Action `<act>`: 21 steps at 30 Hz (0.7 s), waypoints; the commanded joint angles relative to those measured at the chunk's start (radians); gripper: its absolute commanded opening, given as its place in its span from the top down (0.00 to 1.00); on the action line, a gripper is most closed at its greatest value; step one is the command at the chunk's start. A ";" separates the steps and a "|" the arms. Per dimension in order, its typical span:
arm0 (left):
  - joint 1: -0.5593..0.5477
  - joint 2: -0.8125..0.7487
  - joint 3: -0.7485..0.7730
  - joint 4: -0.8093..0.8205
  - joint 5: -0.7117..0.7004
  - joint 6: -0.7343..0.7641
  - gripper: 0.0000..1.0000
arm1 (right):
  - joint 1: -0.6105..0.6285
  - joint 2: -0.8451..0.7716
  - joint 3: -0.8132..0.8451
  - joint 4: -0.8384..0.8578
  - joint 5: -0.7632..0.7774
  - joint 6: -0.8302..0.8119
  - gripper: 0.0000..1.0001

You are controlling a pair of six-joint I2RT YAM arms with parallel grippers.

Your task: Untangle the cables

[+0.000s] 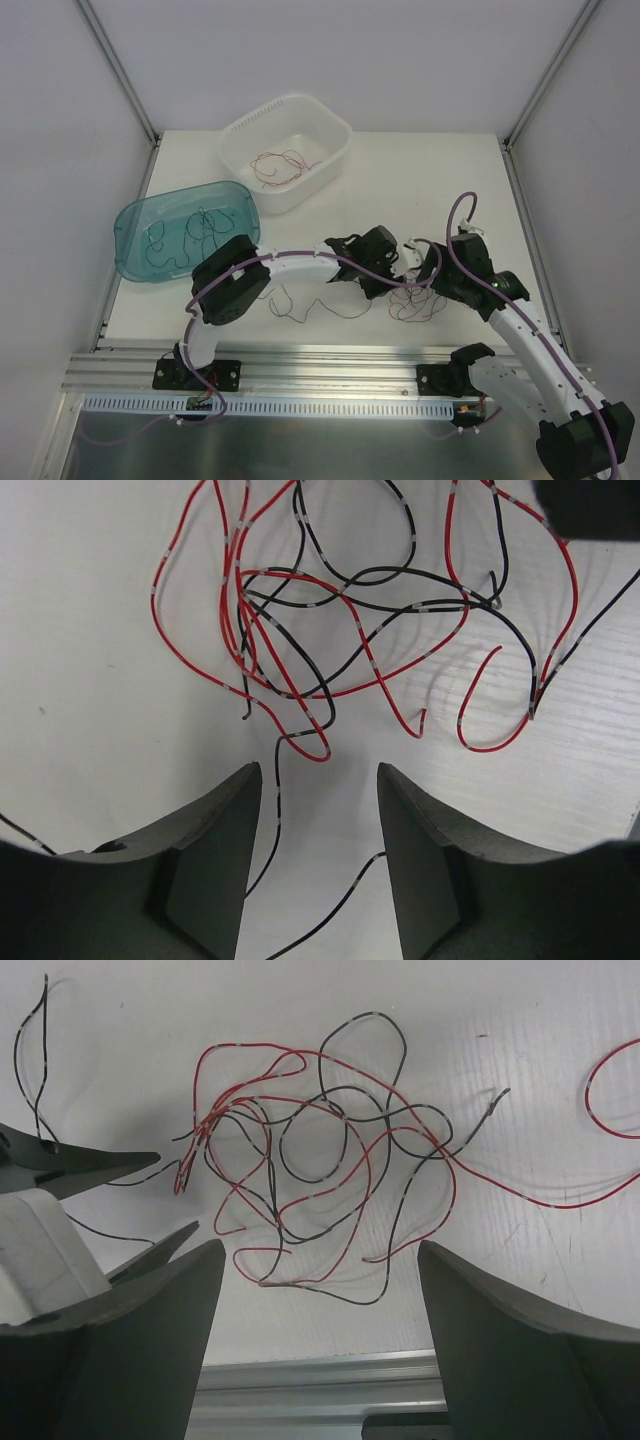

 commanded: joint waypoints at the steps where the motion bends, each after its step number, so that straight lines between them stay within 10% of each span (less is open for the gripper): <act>1: 0.009 0.033 0.031 -0.021 0.047 -0.004 0.50 | 0.019 -0.019 0.007 0.022 -0.071 -0.011 0.17; 8: 0.023 0.074 0.008 -0.027 0.039 -0.041 0.62 | 0.017 -0.012 0.001 0.036 -0.074 -0.009 0.17; 14: 0.026 0.068 -0.047 -0.027 -0.013 -0.079 1.00 | 0.017 -0.010 -0.005 0.045 -0.065 -0.008 0.17; 21: 0.032 -0.062 -0.159 -0.023 -0.020 -0.179 1.00 | 0.019 0.071 -0.018 0.128 -0.106 0.043 0.17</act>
